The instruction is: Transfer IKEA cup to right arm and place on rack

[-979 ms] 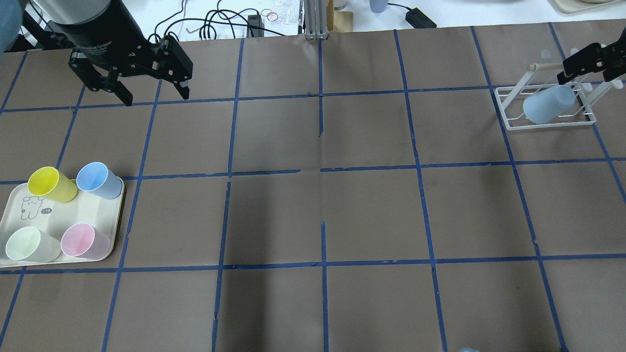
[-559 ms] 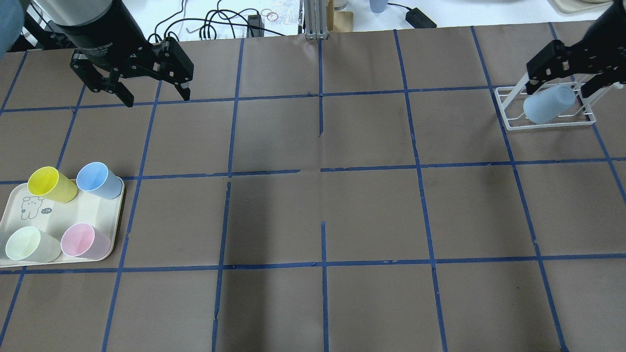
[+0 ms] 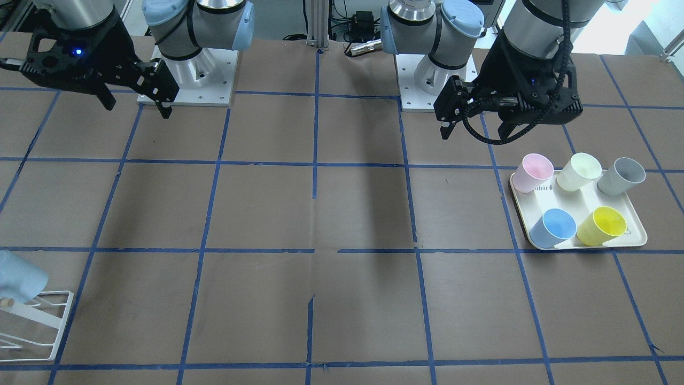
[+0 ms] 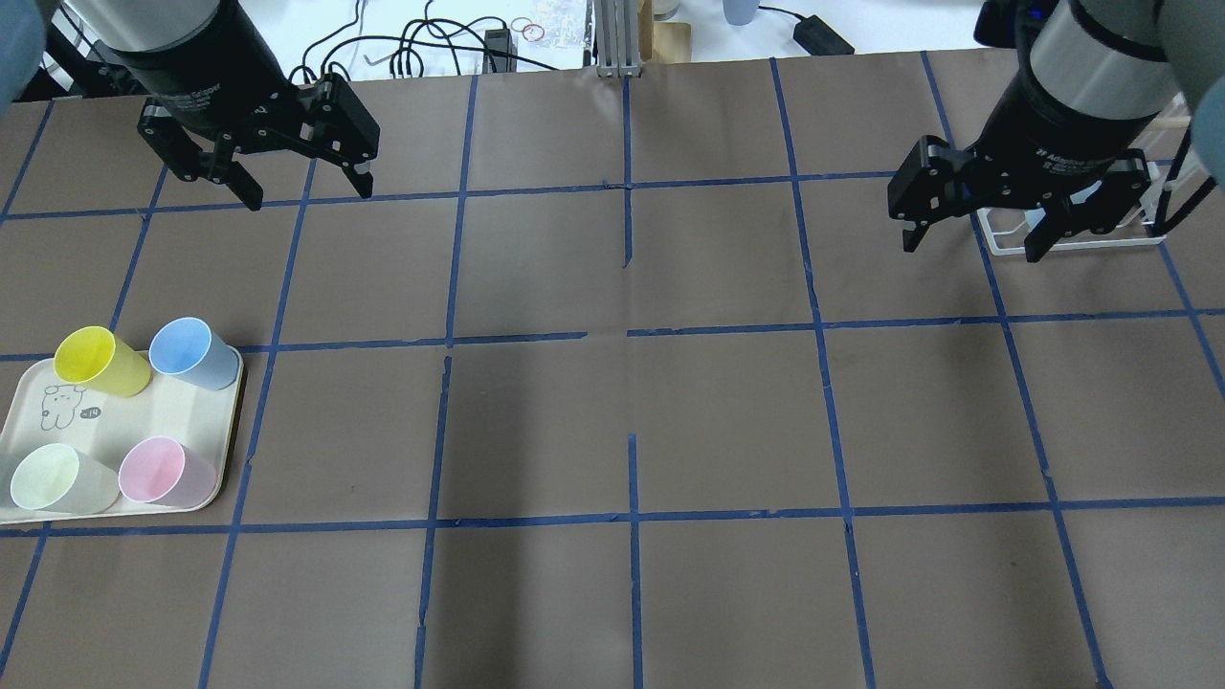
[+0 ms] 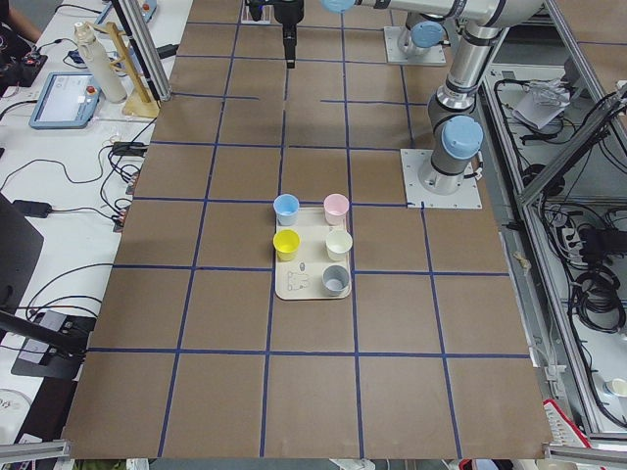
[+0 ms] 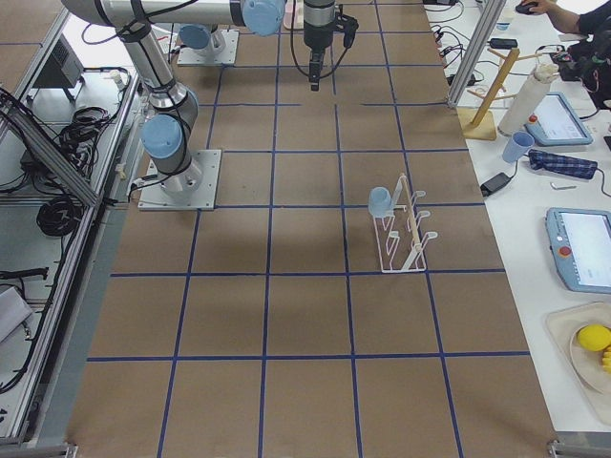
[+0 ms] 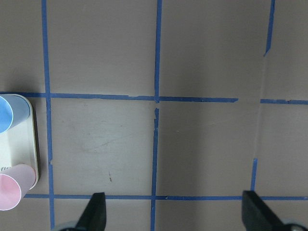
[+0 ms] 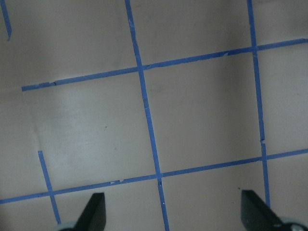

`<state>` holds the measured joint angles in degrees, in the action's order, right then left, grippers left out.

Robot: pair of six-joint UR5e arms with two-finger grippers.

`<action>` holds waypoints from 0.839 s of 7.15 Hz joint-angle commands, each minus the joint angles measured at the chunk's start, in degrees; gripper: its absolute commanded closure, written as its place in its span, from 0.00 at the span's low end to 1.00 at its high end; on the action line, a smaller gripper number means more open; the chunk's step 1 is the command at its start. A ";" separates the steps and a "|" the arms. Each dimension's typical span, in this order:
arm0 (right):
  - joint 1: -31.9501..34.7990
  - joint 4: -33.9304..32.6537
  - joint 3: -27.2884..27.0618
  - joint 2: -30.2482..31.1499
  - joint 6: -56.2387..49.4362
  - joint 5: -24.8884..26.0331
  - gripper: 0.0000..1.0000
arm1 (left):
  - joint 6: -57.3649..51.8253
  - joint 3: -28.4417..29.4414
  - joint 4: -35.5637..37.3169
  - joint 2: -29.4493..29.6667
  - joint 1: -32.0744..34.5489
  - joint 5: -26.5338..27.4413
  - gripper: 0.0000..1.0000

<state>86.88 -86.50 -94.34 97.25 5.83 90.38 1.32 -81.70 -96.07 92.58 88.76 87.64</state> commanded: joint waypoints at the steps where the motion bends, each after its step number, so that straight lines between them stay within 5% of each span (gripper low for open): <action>1: 1.10 2.04 -0.58 1.62 -0.02 -0.12 0.00 | 0.00 -0.04 0.01 -0.03 -0.08 0.24 0.00; 6: 1.18 0.90 -3.22 4.00 0.33 -2.48 0.00 | 0.00 -0.04 0.18 0.06 -0.08 -0.10 0.00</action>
